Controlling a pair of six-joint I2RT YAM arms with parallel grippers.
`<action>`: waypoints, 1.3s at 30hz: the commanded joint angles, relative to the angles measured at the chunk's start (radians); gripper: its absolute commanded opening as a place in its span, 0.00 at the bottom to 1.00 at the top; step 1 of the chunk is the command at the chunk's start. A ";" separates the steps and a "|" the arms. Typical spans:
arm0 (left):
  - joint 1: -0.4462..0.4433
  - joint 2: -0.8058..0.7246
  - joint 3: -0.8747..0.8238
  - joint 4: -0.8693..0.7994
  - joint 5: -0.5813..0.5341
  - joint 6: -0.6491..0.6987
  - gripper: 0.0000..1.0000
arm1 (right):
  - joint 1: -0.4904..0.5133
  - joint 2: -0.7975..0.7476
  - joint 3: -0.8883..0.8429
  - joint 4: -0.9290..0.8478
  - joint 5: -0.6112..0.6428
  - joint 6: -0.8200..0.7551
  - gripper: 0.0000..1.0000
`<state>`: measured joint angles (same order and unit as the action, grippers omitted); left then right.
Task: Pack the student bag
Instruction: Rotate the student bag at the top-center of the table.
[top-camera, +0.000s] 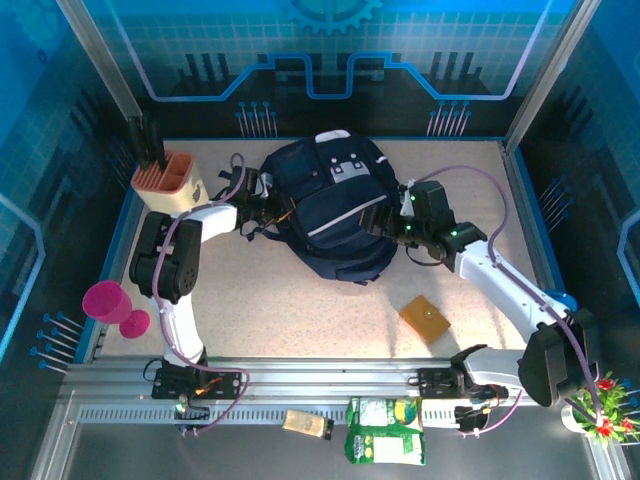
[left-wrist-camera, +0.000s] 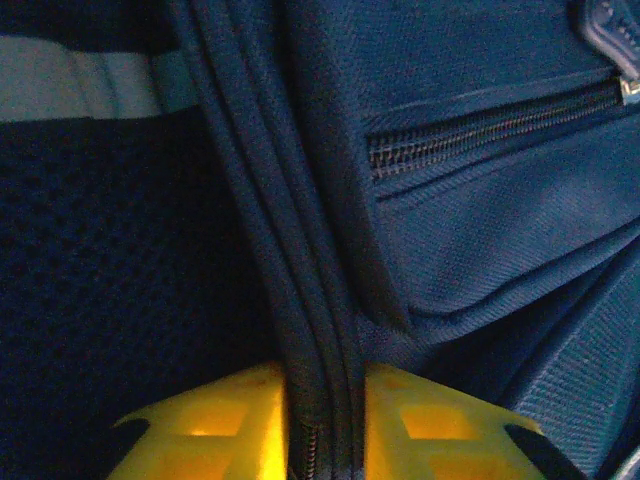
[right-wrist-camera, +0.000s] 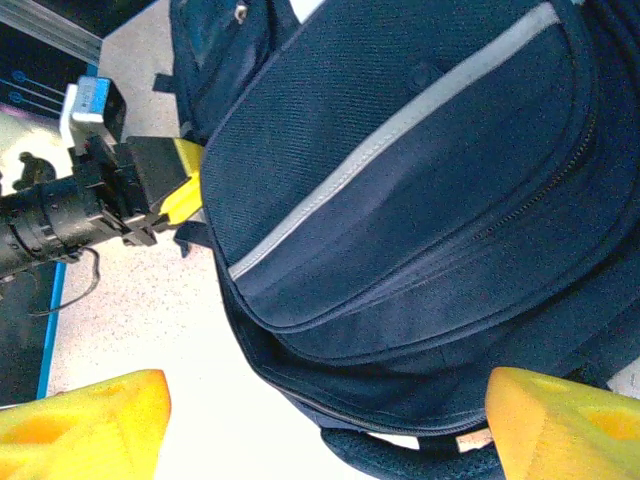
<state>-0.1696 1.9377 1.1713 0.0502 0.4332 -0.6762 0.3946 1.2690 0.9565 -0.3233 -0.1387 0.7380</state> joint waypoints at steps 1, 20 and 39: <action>0.010 0.001 0.023 0.004 0.049 0.006 0.12 | 0.015 0.032 -0.024 0.033 -0.003 0.031 0.82; 0.012 -0.328 -0.147 -0.020 0.068 -0.058 0.00 | 0.001 0.268 -0.059 0.262 -0.112 0.208 0.77; -0.122 -0.325 -0.325 0.154 0.091 -0.204 0.00 | -0.074 0.598 0.105 0.494 -0.145 0.021 0.67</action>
<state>-0.2237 1.5780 0.8608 0.1291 0.4259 -0.8574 0.3122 1.8412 1.0634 0.0685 -0.2813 0.8127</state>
